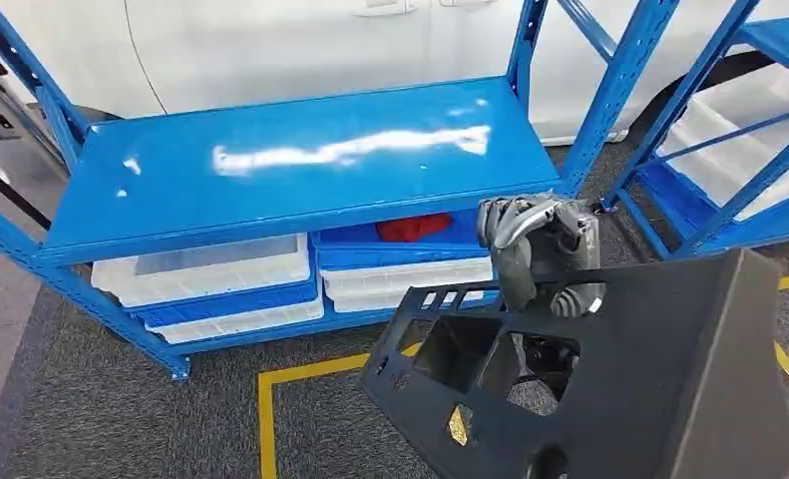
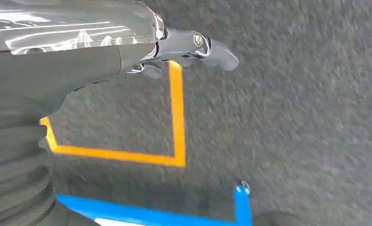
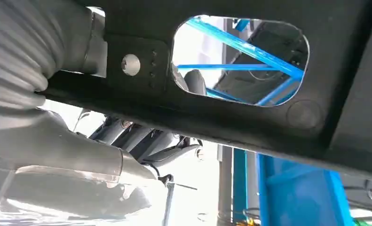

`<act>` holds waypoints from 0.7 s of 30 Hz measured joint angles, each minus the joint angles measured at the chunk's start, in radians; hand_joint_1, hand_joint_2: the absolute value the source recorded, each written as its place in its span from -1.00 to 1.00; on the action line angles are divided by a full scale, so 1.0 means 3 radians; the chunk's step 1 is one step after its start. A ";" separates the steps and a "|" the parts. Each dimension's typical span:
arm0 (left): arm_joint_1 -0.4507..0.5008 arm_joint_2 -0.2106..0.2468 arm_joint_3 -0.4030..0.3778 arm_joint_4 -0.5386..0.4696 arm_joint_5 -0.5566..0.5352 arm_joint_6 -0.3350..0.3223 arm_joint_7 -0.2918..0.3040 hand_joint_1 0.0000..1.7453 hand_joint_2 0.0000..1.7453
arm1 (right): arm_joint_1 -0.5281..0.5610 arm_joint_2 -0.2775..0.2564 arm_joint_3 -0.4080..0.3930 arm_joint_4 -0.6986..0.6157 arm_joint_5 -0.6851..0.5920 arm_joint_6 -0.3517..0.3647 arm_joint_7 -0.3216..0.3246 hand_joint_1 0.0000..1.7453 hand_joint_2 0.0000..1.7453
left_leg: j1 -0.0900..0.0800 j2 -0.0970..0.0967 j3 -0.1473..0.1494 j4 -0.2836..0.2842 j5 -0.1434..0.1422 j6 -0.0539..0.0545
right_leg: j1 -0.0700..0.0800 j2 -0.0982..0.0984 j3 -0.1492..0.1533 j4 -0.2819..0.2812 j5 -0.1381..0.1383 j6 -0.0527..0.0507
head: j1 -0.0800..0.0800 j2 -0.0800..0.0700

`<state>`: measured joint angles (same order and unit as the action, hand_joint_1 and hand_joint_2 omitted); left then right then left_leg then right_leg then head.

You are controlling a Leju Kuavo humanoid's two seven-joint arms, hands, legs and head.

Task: Take the parts from the cabinet and place them on the table.

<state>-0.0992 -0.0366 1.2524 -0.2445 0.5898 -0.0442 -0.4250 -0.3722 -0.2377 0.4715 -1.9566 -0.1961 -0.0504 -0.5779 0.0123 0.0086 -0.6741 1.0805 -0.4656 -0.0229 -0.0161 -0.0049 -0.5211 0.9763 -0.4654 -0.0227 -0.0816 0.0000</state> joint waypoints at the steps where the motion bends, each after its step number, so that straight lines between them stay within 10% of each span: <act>1: 0.0004 0.0000 0.0000 0.0000 -0.0001 0.0000 -0.0001 -1.00 1.00 | 0.0003 0.0000 0.0000 0.0000 0.0000 0.0002 0.0000 1.00 1.00 | 0.0004 0.0000 -0.0084 0.0283 -0.0187 -0.0010 | 0.0010 0.0000 -0.0044 0.0003 0.0033 -0.0007 | 0.0000 0.0000; 4: 0.0004 0.0001 0.0000 0.0000 -0.0001 0.0000 -0.0001 -1.00 1.00 | 0.0012 0.0000 0.0000 0.0004 0.0000 0.0004 0.0000 1.00 1.00 | 0.0004 -0.0001 -0.0157 0.0801 -0.0323 -0.0026 | 0.0019 0.0000 -0.0179 0.0042 0.0107 -0.0001 | 0.0000 0.0000; 7: -0.0001 0.0001 0.0000 0.0000 0.0000 0.0017 0.0005 -1.00 1.00 | 0.0014 0.0000 0.0000 0.0004 0.0000 0.0005 0.0000 1.00 1.00 | 0.0008 0.0000 0.0329 0.0177 -0.0007 -0.0021 | 0.0011 0.0001 -0.0306 0.0127 0.0144 0.0025 | 0.0000 0.0000; 9: -0.0013 0.0005 0.0000 -0.0001 0.0000 0.0022 0.0009 -1.00 1.00 | -0.0008 0.0000 -0.0001 -0.0004 -0.0005 0.0020 0.0008 1.00 1.00 | -0.0016 -0.0006 0.0566 -0.0222 -0.0118 0.0005 | 0.0026 0.0000 -0.0362 0.0179 0.0166 0.0059 | 0.0000 0.0000; 14: -0.0022 0.0018 -0.0003 -0.0001 -0.0001 0.0009 0.0010 -1.00 1.00 | -0.0075 -0.0005 -0.0024 -0.0046 -0.0062 0.0023 0.0122 1.00 1.00 | 0.0005 0.0008 0.0496 -0.0260 -0.0032 0.0118 | 0.0014 0.0005 -0.0424 0.0178 0.0227 0.0164 | 0.0000 0.0000; 18: -0.0039 0.0019 -0.0003 -0.0001 -0.0001 0.0011 0.0010 -1.00 1.00 | -0.0092 -0.0015 -0.0055 -0.0076 -0.0117 0.0080 0.0134 1.00 1.00 | -0.0021 0.0019 0.0303 -0.0252 0.0115 0.0176 | 0.0002 0.0007 -0.0648 0.1036 -0.0495 0.0202 | 0.0001 0.0000; 21: -0.0039 0.0015 0.0001 -0.0001 -0.0001 0.0027 0.0008 -1.00 1.00 | -0.0110 -0.0010 -0.0055 -0.0071 -0.0126 0.0112 0.0134 1.00 1.00 | -0.0035 0.0019 0.0161 -0.0228 0.0211 0.0172 | 0.0001 0.0007 -0.0474 0.1048 -0.0268 0.0197 | 0.0001 0.0000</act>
<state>-0.1108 -0.0320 1.2528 -0.2449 0.5894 -0.0362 -0.4227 -0.4052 -0.2407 0.4551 -1.9779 -0.2339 -0.0168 -0.5379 0.0019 0.0143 -0.6258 1.0119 -0.4022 0.0287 -0.0157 -0.0027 -0.6632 1.2906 -0.5457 0.0363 -0.0813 0.0000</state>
